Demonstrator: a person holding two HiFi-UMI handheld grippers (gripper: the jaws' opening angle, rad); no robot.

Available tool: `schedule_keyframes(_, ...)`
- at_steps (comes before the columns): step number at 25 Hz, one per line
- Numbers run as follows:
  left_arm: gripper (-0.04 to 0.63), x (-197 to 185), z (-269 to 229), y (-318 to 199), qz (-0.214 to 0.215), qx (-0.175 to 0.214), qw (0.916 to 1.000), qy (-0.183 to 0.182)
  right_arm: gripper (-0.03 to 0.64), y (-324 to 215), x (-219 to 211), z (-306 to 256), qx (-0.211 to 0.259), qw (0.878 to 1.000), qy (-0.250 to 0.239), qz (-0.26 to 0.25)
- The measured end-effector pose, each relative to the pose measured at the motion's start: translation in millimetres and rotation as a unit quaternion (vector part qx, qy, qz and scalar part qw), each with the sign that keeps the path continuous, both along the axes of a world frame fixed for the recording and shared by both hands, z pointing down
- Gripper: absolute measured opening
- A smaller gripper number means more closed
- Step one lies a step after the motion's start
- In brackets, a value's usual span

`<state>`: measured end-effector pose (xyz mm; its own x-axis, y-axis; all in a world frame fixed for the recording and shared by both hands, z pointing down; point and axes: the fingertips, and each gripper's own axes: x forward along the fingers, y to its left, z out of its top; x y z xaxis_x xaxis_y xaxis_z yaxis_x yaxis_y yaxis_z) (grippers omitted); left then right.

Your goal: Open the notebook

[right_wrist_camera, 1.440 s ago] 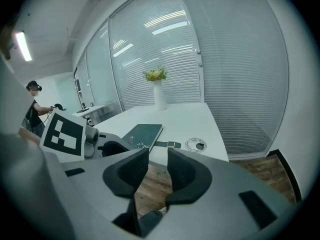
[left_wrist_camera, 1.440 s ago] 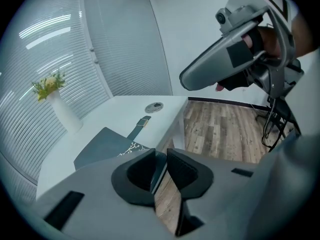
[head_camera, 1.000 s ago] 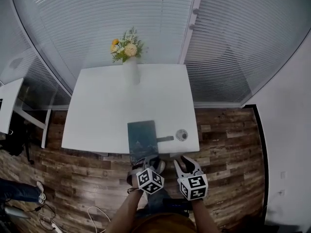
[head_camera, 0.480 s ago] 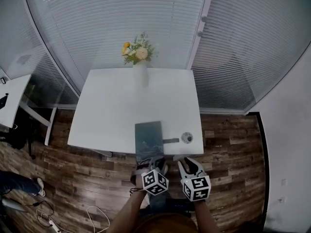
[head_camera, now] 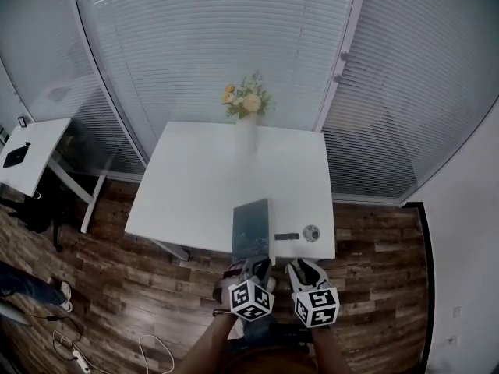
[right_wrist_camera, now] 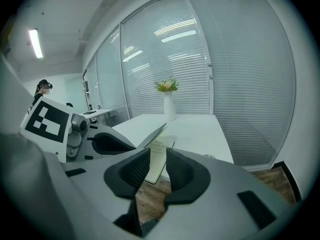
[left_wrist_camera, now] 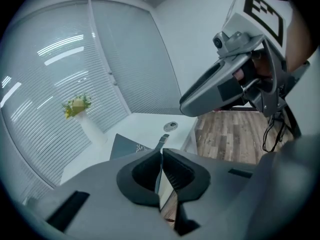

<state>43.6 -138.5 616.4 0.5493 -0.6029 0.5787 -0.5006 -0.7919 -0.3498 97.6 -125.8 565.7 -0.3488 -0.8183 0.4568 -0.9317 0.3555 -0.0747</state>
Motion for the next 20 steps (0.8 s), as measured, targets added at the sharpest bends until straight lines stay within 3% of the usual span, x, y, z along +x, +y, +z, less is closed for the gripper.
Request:
schedule_keyframes(10, 0.034, -50, -34, -3, -0.074, 0.007, 0.9928, 0.094, 0.109, 0, -23, -12, 0.015, 1.000, 0.002, -0.019)
schedule_keyframes(20, 0.034, -101, -50, -8, -0.149, -0.020, 0.9656, 0.212, 0.104, -2, -32, -14, 0.018, 0.999, 0.000, -0.027)
